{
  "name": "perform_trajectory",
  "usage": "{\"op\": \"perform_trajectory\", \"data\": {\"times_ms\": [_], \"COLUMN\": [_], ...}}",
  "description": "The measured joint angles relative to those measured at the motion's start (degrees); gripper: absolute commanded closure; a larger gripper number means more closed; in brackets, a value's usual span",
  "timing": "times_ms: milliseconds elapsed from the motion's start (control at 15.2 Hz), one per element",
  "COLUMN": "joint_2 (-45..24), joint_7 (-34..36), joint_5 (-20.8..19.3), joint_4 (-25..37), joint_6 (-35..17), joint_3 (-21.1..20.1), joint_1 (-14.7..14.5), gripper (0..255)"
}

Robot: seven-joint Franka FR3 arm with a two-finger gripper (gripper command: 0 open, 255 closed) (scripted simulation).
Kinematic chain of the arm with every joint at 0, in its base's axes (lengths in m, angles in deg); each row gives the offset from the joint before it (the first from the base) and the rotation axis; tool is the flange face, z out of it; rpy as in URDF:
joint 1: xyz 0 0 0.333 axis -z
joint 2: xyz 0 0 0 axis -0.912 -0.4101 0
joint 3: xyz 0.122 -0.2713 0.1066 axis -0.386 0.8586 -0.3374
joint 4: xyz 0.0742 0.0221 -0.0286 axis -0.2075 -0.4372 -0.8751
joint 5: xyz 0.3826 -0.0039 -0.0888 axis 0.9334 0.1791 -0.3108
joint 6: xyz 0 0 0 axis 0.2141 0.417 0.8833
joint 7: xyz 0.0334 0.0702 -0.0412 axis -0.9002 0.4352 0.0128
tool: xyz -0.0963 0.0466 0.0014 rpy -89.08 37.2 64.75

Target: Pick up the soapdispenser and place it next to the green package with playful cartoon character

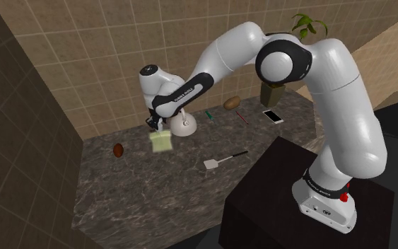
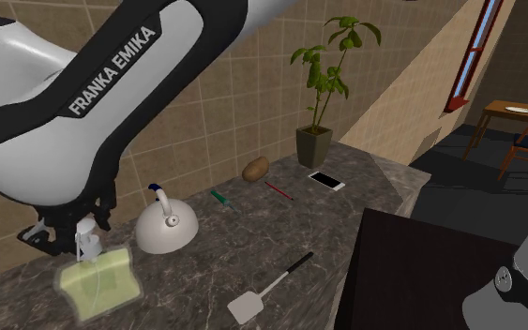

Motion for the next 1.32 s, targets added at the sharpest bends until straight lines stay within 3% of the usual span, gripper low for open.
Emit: {"op": "perform_trajectory", "data": {"times_ms": [1056, 1122, 1320], "joint_2": [-5.22, -5.22, -5.21], "joint_7": [1.76, 1.76, 1.76], "joint_5": [-1.49, -1.49, -1.49], "joint_4": [0.45, 0.45, 0.46], "joint_6": [-4.7, -4.71, -4.71], "joint_3": [1.22, 1.22, 1.22], "joint_1": [-0.73, -0.73, -0.73], "gripper": [255, 0, 0]}}
